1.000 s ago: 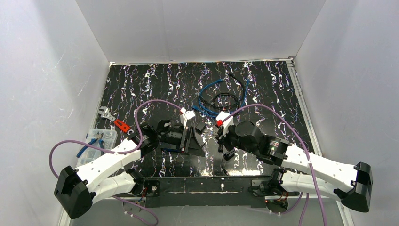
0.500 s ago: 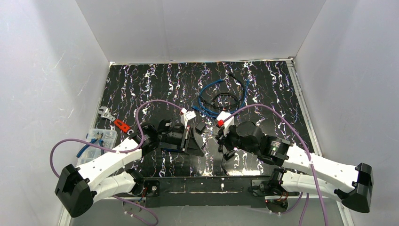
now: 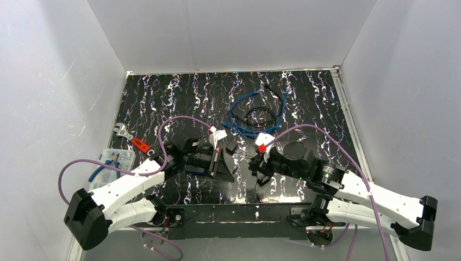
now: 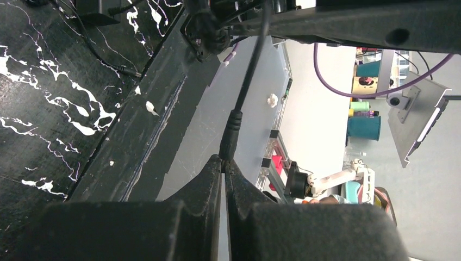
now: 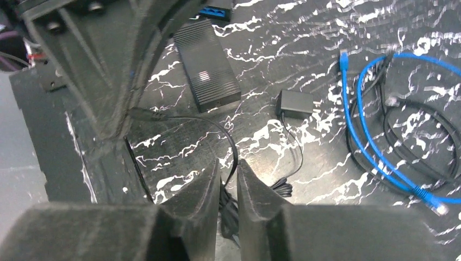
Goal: Insert the plug into the switch port
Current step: Pick up the power from the center of the board.
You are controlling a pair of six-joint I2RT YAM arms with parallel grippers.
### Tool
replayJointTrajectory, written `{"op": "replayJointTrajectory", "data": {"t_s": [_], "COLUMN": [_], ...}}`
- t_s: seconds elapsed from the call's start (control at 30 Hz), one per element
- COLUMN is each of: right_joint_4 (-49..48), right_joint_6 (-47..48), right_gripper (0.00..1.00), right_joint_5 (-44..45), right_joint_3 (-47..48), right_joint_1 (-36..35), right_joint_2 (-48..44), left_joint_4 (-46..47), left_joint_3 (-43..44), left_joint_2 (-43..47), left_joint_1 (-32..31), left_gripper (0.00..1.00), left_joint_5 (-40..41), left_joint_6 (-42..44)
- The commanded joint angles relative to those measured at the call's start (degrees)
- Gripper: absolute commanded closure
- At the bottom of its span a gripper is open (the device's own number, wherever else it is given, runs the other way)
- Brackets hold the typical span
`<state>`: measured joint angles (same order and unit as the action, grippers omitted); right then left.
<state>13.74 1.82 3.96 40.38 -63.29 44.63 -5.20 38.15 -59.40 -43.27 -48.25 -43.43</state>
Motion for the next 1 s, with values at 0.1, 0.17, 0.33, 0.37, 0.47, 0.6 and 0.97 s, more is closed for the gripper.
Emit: {"op": "replayJointTrajectory", "data": {"t_s": [0.1, 0.17, 0.33, 0.37, 0.47, 0.6, 0.97], "right_joint_4": [5.71, 7.72, 9.74, 9.73, 10.03, 10.29, 9.23], "right_joint_6": [10.77, 14.32, 23.27, 24.63, 28.32, 33.08, 38.27], "right_gripper": [0.6, 0.57, 0.55, 0.54, 0.54, 0.53, 0.54], "right_joint_5": [-11.4, -13.21, -17.96, -18.58, -20.52, -24.65, -29.68], "right_joint_3": [2.85, 4.24, 6.59, 6.97, 8.56, 10.48, 13.73], "right_joint_1": [-0.53, -0.52, -0.68, -0.73, -0.79, -1.04, -3.8], "right_joint_2": [-3.23, -3.33, -3.24, -3.0, -1.49, 1.04, 7.38], "left_joint_4": [-4.05, -5.14, -11.12, -12.46, -15.02, -16.17, -17.8], "left_joint_3": [1.18, 1.53, 3.68, 4.14, 4.68, 4.56, 4.75], "left_joint_2": [0.27, 0.44, 0.31, 0.17, -0.32, -1.35, -2.98], "left_joint_1": [-0.11, -0.08, -0.07, -0.1, -0.12, -0.09, -0.1], "left_gripper": [1.0, 1.0, 1.0, 1.0, 1.0, 1.0, 1.0], "left_joint_5": [-2.68, -3.57, -6.35, -6.88, -8.7, -11.32, -14.72], "left_joint_6": [2.86, 3.41, 6.74, 7.5, 8.65, 9.09, 10.04]}}
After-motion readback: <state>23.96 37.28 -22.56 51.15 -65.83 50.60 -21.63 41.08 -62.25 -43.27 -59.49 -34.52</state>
